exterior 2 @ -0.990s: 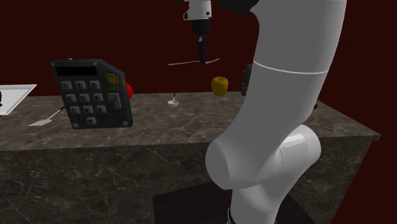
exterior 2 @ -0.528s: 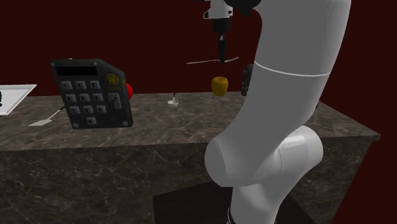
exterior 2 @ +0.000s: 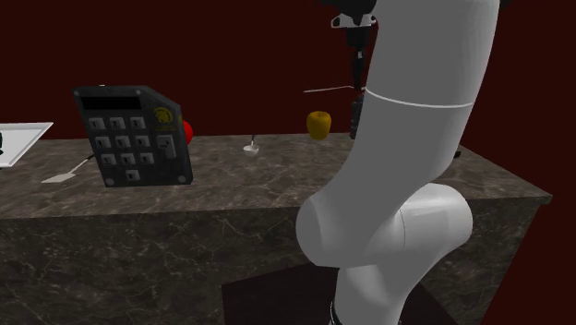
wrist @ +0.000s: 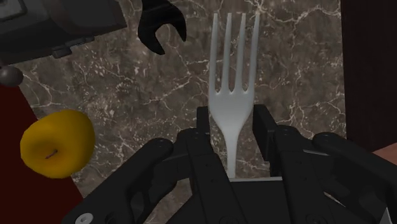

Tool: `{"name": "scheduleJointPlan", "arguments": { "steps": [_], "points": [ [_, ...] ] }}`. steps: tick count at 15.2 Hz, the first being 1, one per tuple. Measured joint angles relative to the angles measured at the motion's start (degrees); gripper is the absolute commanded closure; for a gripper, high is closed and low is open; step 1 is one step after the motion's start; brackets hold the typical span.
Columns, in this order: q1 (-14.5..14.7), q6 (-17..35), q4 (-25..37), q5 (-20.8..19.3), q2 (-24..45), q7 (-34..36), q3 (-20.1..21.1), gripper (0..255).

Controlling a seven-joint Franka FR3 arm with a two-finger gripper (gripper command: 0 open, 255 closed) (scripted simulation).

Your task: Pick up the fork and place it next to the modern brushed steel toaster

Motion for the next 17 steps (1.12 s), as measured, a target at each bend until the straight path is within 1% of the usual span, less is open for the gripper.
{"name": "scheduleJointPlan", "arguments": {
  "steps": [4,6,7,17],
  "points": [
    [-2.7,0.5,2.2,0.5,2.3,-6.0,-3.2,255],
    [-4.3,0.4,4.8,1.4,4.6,-9.4,-5.0,255],
    [-4.9,0.6,5.0,1.5,5.0,-10.6,-5.6,255],
    [-5.2,8.3,-3.2,1.2,4.4,-10.7,-5.9,255]
  ]
}}
